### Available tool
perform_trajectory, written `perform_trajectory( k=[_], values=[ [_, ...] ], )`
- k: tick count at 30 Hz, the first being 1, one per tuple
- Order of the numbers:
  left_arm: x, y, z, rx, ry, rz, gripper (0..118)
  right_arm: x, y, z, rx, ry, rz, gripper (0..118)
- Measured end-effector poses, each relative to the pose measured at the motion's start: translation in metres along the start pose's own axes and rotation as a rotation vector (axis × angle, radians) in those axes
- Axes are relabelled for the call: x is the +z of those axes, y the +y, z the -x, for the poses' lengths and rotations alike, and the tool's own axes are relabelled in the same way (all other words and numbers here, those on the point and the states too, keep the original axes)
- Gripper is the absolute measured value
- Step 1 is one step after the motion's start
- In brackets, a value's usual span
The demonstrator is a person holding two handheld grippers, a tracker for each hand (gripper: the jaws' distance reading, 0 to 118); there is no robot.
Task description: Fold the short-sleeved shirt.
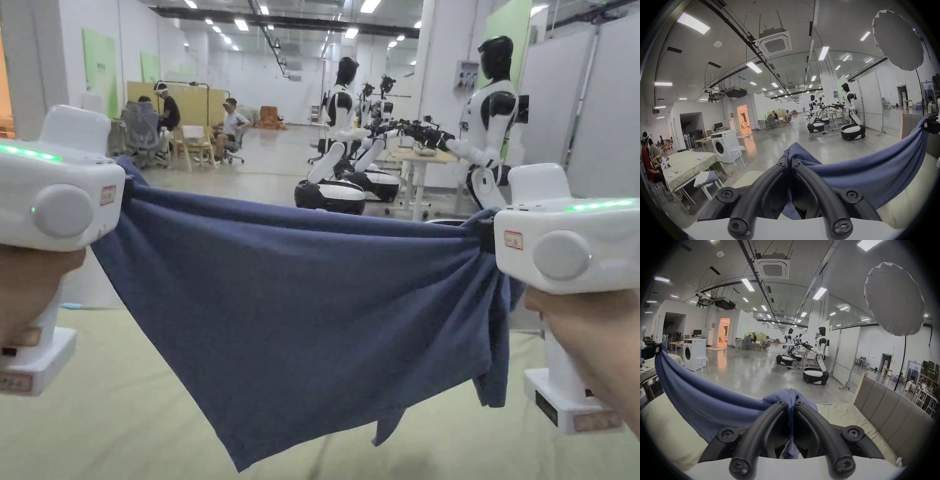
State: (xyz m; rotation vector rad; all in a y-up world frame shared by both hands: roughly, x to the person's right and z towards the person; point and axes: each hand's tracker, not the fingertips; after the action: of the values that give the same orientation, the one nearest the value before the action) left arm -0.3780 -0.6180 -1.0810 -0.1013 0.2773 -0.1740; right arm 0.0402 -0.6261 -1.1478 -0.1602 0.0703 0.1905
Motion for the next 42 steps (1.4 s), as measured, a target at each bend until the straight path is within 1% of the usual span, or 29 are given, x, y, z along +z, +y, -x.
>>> perform_trajectory(
  k=[2, 5, 8, 11, 13, 15, 17, 19, 20, 23, 28, 29, 31, 33, 36, 39, 40, 41, 42],
  values=[
    [-0.005, -0.029, -0.008, 0.044, -0.017, 0.054, 1, -0.007, -0.024, 0.003, -0.010, -0.025, 0.002, 4],
    [0.003, -0.073, -0.024, 0.044, -0.016, 0.076, 1, -0.004, -0.060, 0.006, -0.014, -0.026, -0.011, 4],
    [0.016, -0.110, -0.034, 0.053, -0.040, 0.141, 1, 0.003, -0.098, 0.004, -0.020, -0.018, 0.051, 4],
    [0.042, -0.143, -0.036, 0.135, -0.076, 0.200, 1, 0.027, -0.143, 0.000, -0.064, -0.004, 0.118, 4],
    [0.066, -0.169, -0.039, 0.159, -0.093, 0.221, 1, 0.048, -0.172, -0.001, -0.044, 0.008, 0.158, 4],
    [0.094, -0.197, -0.042, 0.114, -0.119, 0.275, 1, 0.077, -0.203, -0.002, -0.031, 0.022, 0.200, 4],
    [0.124, -0.219, -0.045, 0.041, -0.170, 0.329, 1, 0.107, -0.232, -0.004, -0.039, 0.039, 0.244, 4],
    [0.147, -0.239, -0.038, 0.010, -0.197, 0.347, 1, 0.136, -0.255, -0.005, -0.042, 0.051, 0.290, 4],
    [0.166, -0.246, -0.034, 0.008, -0.215, 0.358, 1, 0.152, -0.267, -0.005, -0.019, 0.064, 0.324, 4],
    [0.204, -0.263, -0.017, 0.006, -0.244, 0.413, 1, 0.200, -0.286, -0.002, 0.028, 0.106, 0.361, 4],
    [0.262, -0.281, 0.012, 0.031, -0.266, 0.484, 1, 0.270, -0.313, -0.008, 0.070, 0.166, 0.408, 4],
    [0.273, -0.285, 0.017, 0.033, -0.274, 0.506, 1, 0.293, -0.310, 0.002, 0.081, 0.178, 0.426, 4],
    [0.297, -0.292, 0.025, 0.039, -0.281, 0.535, 1, 0.320, -0.315, 0.006, 0.092, 0.197, 0.434, 4],
    [0.319, -0.300, 0.032, 0.030, -0.288, 0.544, 1, 0.344, -0.326, 0.005, 0.093, 0.215, 0.447, 4],
    [0.350, -0.317, 0.038, 0.015, -0.294, 0.576, 1, 0.370, -0.340, 0.003, 0.072, 0.232, 0.508, 4],
    [0.382, -0.327, 0.037, 0.010, -0.294, 0.587, 1, 0.387, -0.356, -0.007, 0.068, 0.251, 0.521, 4],
    [0.386, -0.332, 0.038, 0.008, -0.290, 0.593, 2, 0.393, -0.360, -0.008, 0.069, 0.251, 0.519, 4],
    [0.389, -0.337, 0.039, 0.012, -0.291, 0.601, 6, 0.401, -0.357, 0.000, 0.071, 0.251, 0.518, 5],
    [0.397, -0.341, 0.036, 0.020, -0.283, 0.609, 27, 0.404, -0.360, 0.000, 0.068, 0.257, 0.518, 15]
  ],
)
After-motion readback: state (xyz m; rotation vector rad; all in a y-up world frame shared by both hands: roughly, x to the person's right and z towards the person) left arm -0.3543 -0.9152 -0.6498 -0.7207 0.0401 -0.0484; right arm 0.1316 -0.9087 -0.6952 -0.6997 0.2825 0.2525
